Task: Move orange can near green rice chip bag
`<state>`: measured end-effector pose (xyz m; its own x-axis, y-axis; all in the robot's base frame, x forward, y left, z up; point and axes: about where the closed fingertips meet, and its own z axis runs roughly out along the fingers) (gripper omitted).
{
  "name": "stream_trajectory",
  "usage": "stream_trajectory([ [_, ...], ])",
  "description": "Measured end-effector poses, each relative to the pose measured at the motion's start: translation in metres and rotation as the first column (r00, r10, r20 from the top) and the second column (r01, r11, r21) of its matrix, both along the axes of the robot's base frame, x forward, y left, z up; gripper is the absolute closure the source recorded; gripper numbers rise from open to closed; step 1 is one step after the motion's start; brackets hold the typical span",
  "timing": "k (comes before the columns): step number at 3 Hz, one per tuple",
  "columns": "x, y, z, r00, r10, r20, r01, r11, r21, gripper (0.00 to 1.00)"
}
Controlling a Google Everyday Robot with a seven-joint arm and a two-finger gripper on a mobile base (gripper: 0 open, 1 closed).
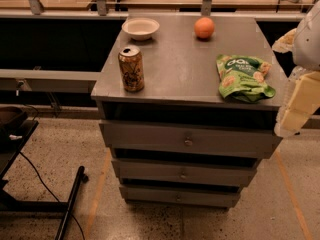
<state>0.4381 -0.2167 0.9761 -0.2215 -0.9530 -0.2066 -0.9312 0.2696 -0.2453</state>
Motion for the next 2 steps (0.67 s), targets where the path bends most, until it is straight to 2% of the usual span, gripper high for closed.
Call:
stream_trajectory([
  [1,0.0,0.0,0.0,1.0,0.0,0.0,0.0,1.0,0.0,0.0],
  [2,0.024,0.01,0.002,0.9992,0.016,0.038,-0.017,0.999,0.041,0.0],
])
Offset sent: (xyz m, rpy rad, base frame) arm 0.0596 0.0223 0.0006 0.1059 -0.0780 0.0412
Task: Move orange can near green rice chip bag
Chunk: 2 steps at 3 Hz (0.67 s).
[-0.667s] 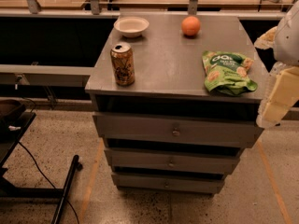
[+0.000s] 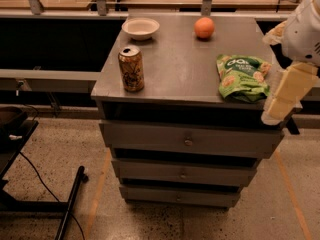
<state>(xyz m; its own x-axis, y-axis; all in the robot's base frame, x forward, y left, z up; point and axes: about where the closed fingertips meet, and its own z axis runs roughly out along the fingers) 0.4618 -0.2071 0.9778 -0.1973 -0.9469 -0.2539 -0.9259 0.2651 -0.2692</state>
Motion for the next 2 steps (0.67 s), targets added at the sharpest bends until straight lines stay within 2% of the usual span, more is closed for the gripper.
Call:
stream_trajectory([
  [1,0.058,0.028,0.003,0.9971,0.059,0.047,-0.065,0.989,0.13,0.0],
  [2,0.149,0.092,0.013,0.9876,0.098,0.123,-0.139,0.911,0.389,0.0],
])
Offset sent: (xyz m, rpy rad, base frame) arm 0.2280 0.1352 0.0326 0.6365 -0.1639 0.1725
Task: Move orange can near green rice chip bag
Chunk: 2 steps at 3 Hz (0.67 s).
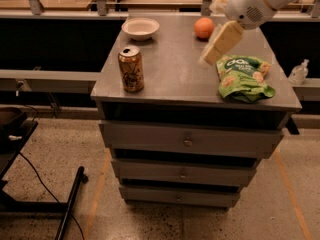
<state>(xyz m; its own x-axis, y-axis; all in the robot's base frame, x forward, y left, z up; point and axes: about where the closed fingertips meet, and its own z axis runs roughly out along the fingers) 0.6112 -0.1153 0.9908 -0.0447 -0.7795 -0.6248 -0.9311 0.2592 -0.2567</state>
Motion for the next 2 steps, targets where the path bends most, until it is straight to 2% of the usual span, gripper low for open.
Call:
stream_trajectory([
  [1,0.04,0.045,0.002,0.9999,0.011,0.012,-0.013,0.983,0.185,0.0],
  [2,0.063,0.085,-0.016,0.9991,0.024,-0.034,-0.012,0.95,0.311,0.0],
])
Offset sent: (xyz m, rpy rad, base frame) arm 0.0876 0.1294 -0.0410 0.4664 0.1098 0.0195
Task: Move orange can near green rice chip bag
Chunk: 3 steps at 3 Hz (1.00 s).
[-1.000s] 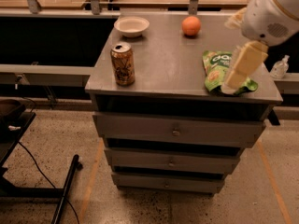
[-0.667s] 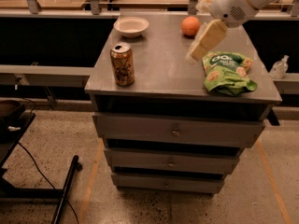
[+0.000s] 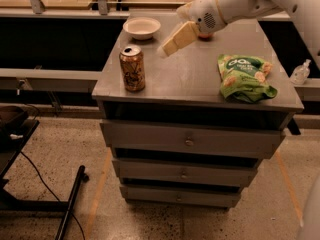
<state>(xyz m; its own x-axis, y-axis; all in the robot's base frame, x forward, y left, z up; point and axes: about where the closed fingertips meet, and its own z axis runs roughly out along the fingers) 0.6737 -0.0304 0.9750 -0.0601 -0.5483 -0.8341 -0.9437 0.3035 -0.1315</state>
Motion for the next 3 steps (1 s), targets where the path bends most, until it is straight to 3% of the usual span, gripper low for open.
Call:
stream_trajectory([
  [2,-0.004,0.079,-0.035,0.9957,0.075,-0.054,-0.072,0.996,0.055,0.0],
  [3,-0.016,0.108,-0.044,0.9894,0.134,-0.057,-0.132,0.99,0.044,0.0],
])
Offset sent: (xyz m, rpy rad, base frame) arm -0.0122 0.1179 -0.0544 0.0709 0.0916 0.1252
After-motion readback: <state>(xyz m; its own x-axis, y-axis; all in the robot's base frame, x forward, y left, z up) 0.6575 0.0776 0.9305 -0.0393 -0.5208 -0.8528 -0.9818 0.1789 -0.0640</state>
